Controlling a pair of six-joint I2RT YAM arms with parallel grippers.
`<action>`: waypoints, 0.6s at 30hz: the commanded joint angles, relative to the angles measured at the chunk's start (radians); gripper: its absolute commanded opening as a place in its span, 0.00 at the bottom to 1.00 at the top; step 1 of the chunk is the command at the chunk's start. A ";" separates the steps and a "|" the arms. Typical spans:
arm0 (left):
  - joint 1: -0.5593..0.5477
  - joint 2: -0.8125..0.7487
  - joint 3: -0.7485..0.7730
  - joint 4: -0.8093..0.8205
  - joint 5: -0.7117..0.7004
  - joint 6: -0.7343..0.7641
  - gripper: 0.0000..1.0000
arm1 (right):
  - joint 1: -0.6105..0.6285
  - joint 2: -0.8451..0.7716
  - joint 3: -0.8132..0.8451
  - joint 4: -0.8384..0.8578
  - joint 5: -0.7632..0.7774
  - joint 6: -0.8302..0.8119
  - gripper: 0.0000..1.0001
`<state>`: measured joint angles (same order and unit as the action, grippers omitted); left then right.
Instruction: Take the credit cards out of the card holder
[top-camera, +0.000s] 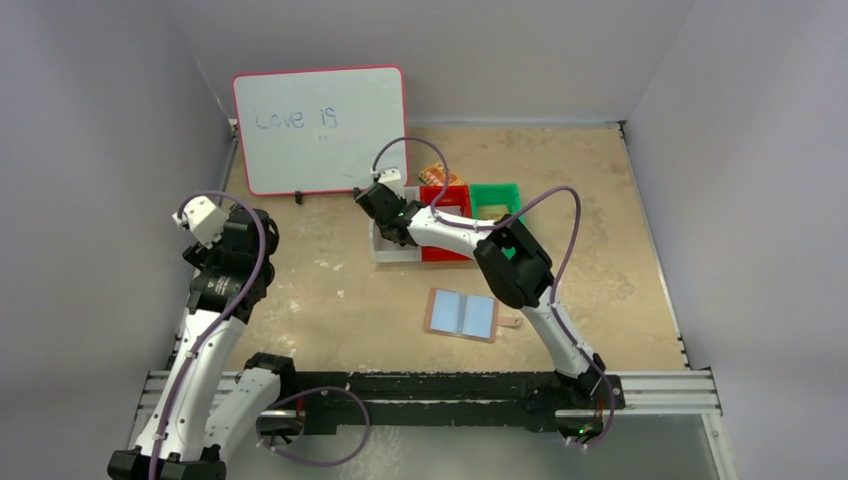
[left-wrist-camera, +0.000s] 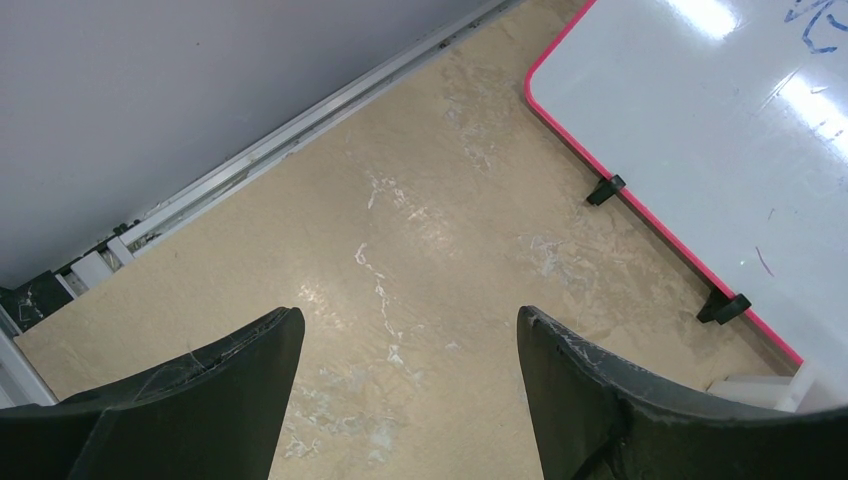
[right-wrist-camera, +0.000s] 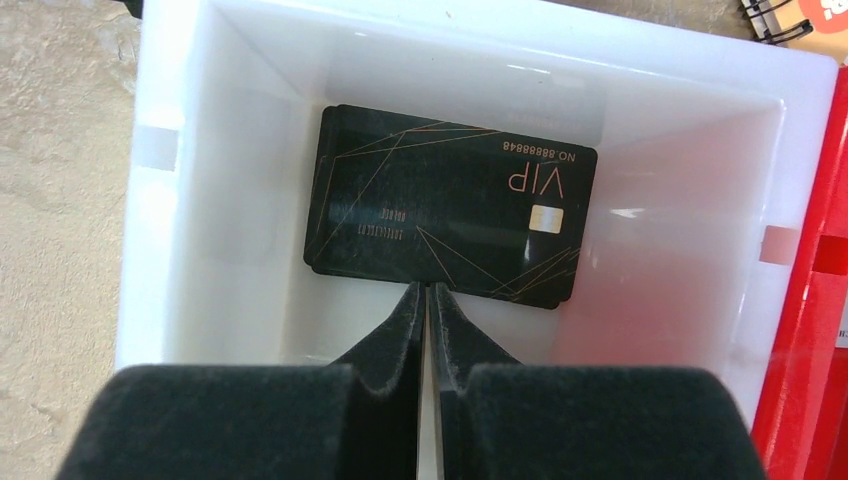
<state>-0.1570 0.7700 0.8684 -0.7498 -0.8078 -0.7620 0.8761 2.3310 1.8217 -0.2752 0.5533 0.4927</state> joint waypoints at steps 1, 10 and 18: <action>0.008 0.004 -0.001 0.020 0.005 0.021 0.78 | -0.004 -0.090 -0.052 0.042 -0.048 -0.033 0.08; 0.008 0.017 -0.001 0.017 0.009 0.023 0.78 | -0.004 -0.337 -0.166 0.115 -0.127 -0.078 0.16; 0.008 0.029 0.000 0.013 0.007 0.024 0.78 | -0.049 -0.537 -0.424 0.116 0.022 0.038 0.16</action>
<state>-0.1574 0.7967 0.8684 -0.7498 -0.7956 -0.7551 0.8711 1.8637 1.5150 -0.1558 0.4870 0.4492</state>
